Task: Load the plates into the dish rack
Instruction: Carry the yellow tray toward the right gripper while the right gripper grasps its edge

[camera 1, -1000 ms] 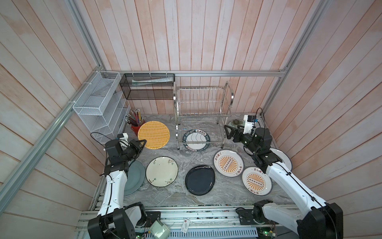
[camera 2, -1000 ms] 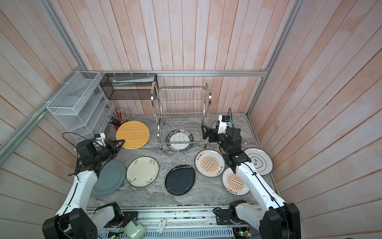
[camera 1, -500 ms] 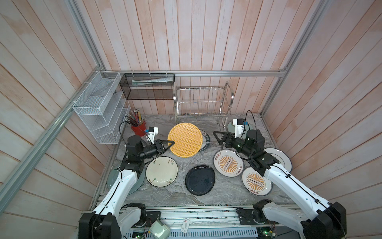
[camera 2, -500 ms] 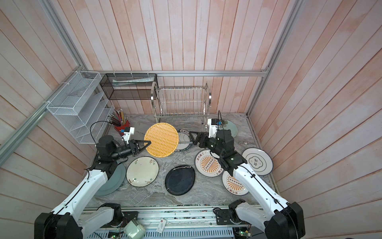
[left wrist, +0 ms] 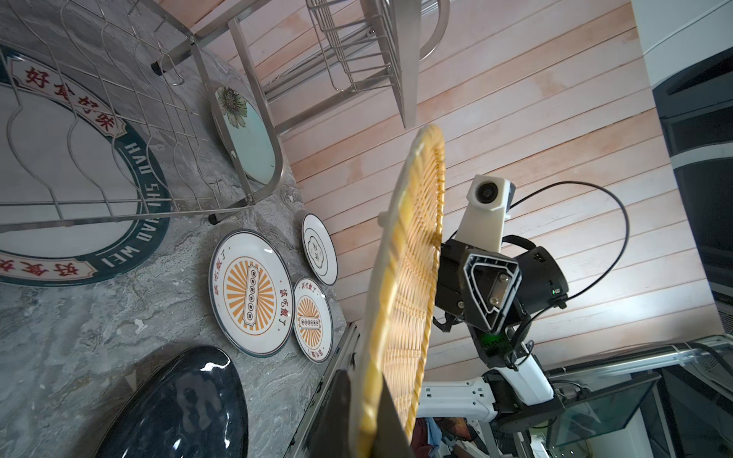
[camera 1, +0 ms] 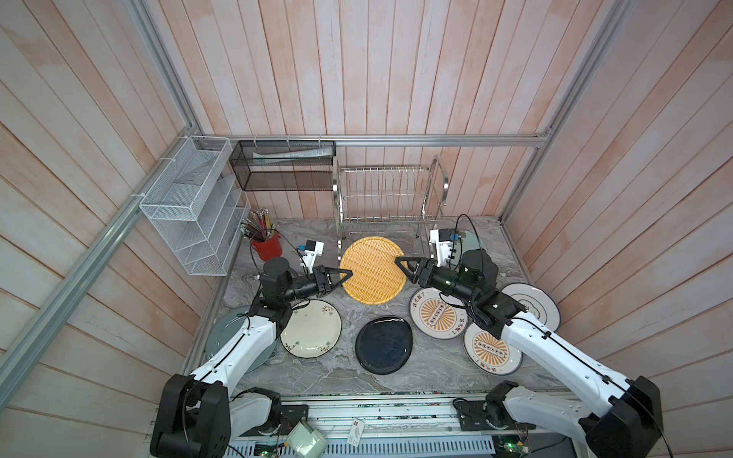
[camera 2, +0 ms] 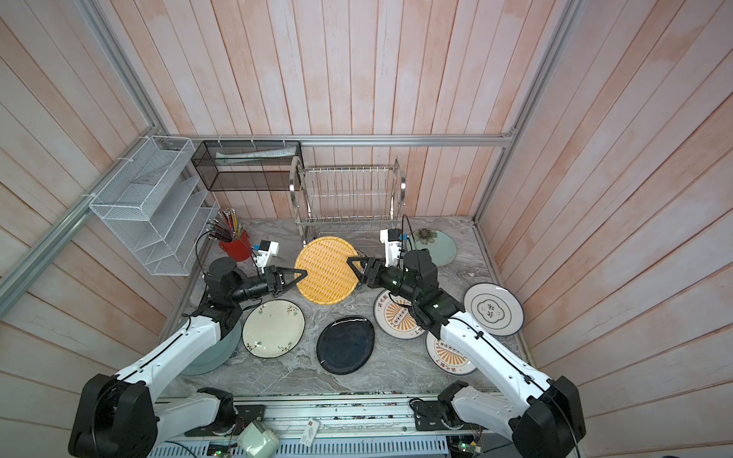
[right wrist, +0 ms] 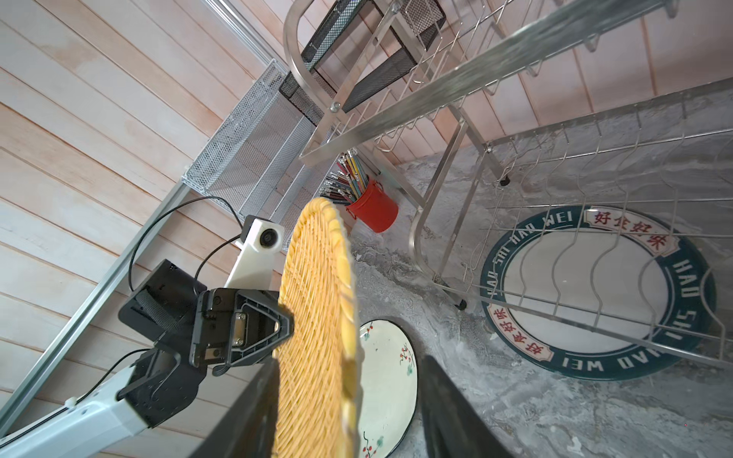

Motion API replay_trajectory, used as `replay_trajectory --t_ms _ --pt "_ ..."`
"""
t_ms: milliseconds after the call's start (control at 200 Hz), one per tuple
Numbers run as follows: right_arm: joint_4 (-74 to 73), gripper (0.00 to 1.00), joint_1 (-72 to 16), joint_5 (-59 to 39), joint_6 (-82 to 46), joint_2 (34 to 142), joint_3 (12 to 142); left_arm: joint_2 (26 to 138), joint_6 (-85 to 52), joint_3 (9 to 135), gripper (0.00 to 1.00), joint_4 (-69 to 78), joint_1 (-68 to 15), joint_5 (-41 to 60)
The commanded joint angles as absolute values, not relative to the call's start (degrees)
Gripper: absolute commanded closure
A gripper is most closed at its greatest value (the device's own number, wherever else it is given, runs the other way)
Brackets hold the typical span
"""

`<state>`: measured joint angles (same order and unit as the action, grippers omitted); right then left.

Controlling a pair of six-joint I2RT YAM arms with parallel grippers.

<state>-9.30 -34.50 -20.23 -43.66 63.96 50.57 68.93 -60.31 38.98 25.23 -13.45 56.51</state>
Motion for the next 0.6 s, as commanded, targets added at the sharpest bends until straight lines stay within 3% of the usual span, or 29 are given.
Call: replay_trajectory --t_ms 0,410,595 --pt "-11.2 0.55 -35.0 -20.5 -47.3 63.3 49.4 70.0 -63.2 39.4 1.00 33.1 -14.0 56.1" --pt "-10.6 0.75 -37.1 -17.0 -51.2 62.1 47.1 72.4 -64.4 39.6 1.00 35.3 -15.0 54.2" --pt "-10.4 0.89 -38.2 -13.1 -53.5 61.0 46.3 72.2 -63.4 38.6 1.00 35.0 -15.2 53.2"
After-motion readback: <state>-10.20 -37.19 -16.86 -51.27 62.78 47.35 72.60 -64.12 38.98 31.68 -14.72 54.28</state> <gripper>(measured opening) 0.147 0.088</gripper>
